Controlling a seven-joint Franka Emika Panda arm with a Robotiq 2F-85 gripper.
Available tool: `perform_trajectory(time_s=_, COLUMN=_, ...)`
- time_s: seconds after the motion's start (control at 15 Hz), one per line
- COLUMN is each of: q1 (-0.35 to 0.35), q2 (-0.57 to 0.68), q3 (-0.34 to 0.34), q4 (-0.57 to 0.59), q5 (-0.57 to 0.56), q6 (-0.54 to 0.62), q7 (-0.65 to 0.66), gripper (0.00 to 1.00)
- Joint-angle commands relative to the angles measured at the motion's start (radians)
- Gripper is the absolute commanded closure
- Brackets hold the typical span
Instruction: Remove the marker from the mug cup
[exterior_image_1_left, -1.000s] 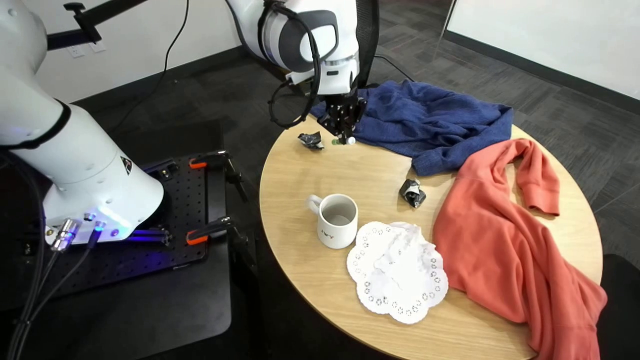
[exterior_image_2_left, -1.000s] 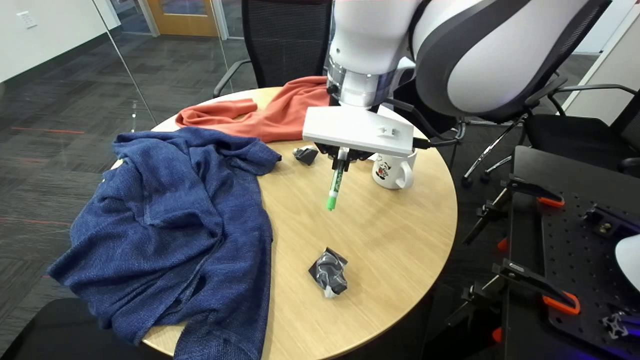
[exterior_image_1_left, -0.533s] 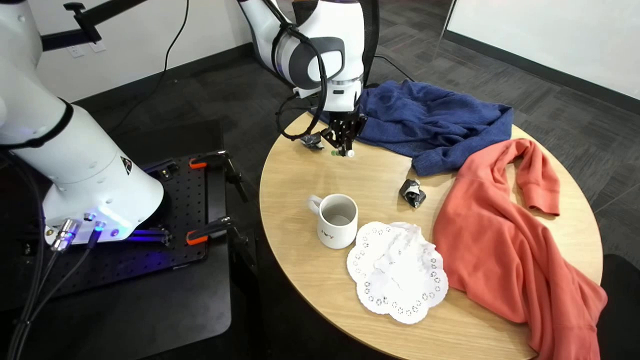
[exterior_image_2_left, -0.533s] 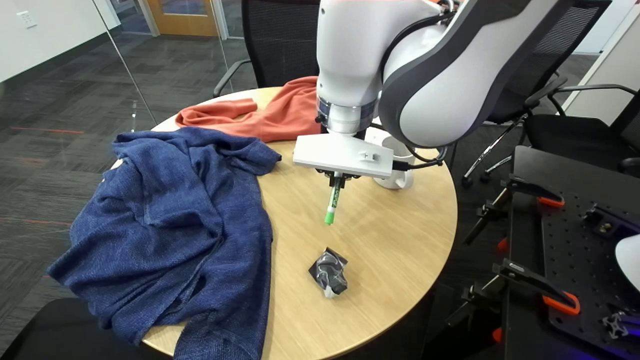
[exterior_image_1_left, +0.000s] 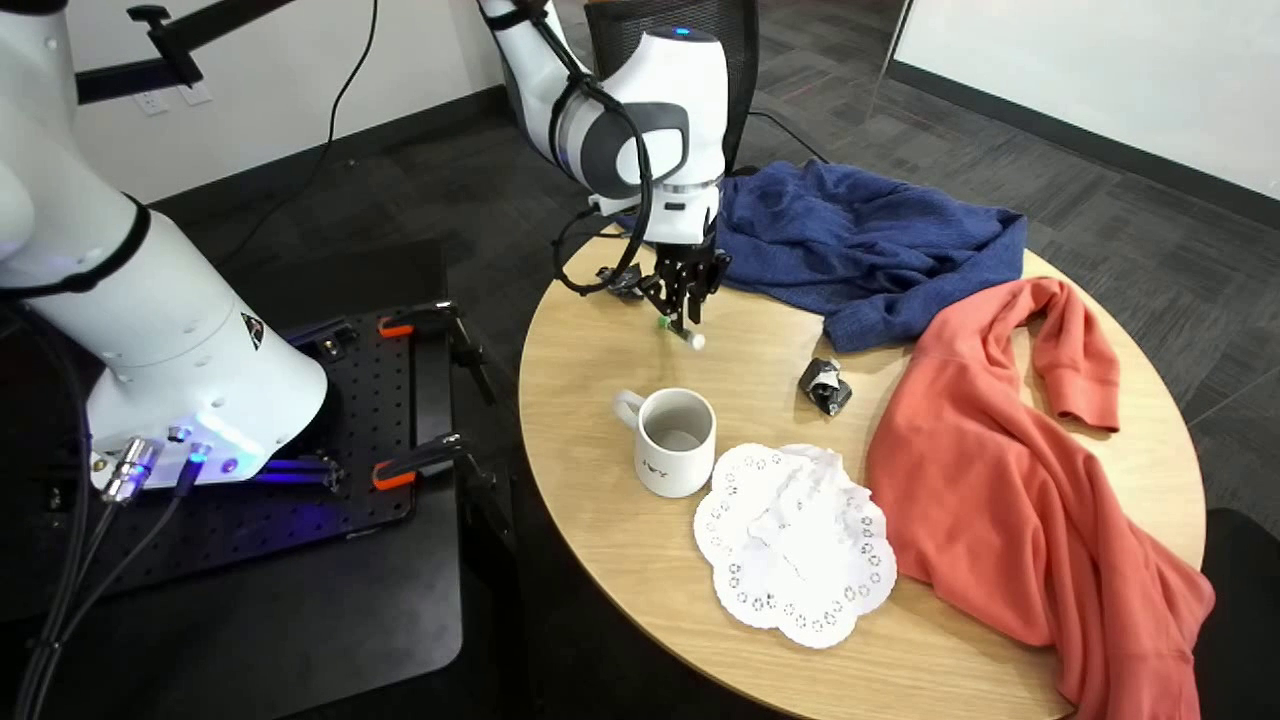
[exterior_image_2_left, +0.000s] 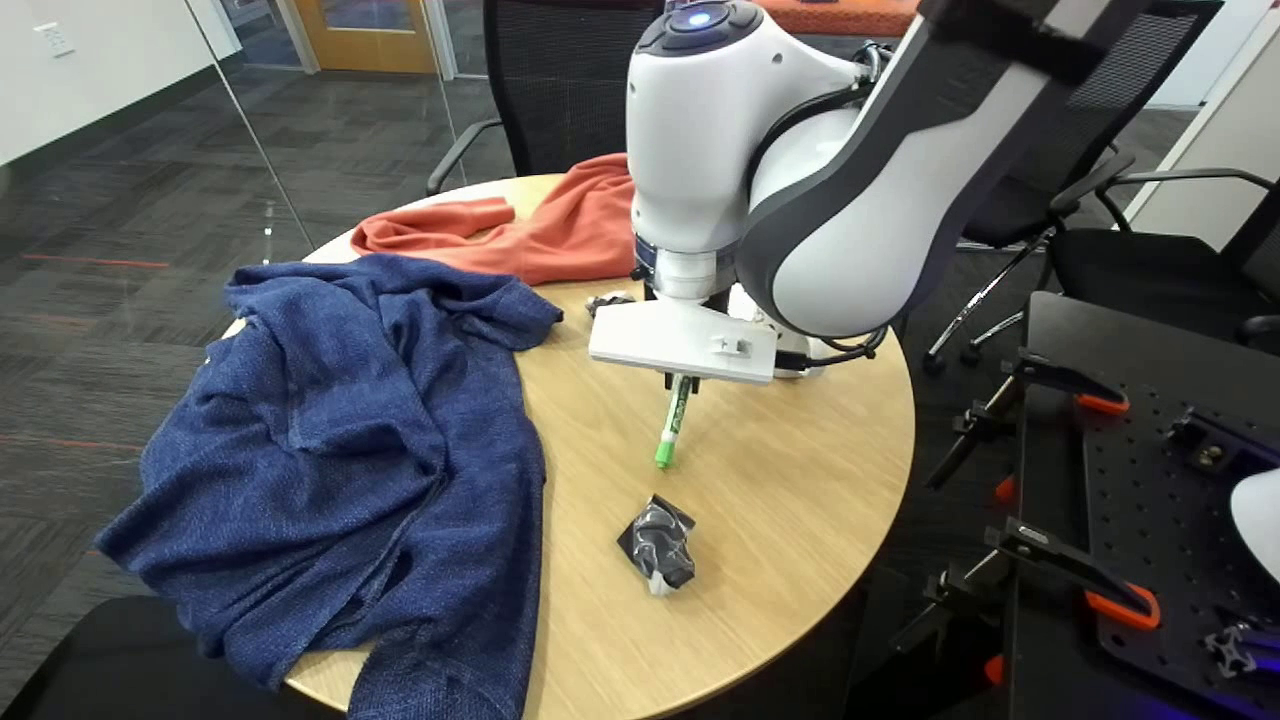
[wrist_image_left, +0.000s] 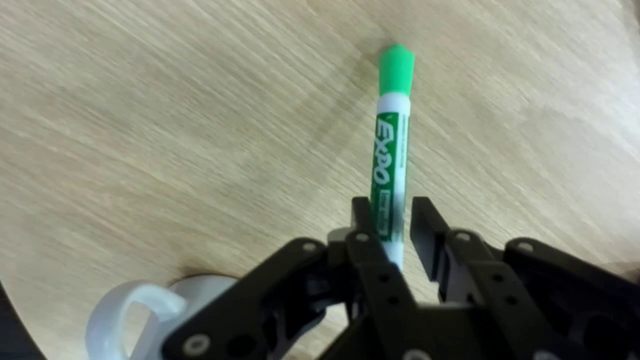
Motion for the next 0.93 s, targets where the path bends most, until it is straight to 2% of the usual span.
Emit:
perform_trajectory(time_s=0.0, q1=0.044, q2=-0.01, q3=-0.049, q4=-0.005, q5=0.023, q6=0.01, q7=-0.018, gripper=0.4)
perform_trajectory(time_s=0.33, q1=0.058, q2=-0.055, q3=-0.086, q4=-0.029, q5=0.022, q6=0.022, q7=-0.018, gripper=0.03)
perform_trajectory(time_s=0.4, q1=0.054, q2=-0.065, q3=-0.084, q4=-0.031, q5=0.025, q6=0.023, q7=-0.022, gripper=0.0)
perform_trajectory(time_s=0.6, q1=0.027, q2=-0.089, q3=-0.058, q4=-0.033, q5=0.037, q6=0.016, q7=-0.048, gripper=0.0)
perform_trajectory(time_s=0.67, q1=0.054, q2=-0.043, q3=-0.082, q4=0.0, q5=0.024, q6=0.003, q7=-0.017, gripper=0.0)
perform_trajectory(time_s=0.87, q1=0.055, q2=-0.041, q3=-0.083, q4=0.0, q5=0.024, q6=0.003, q7=-0.017, gripper=0.0)
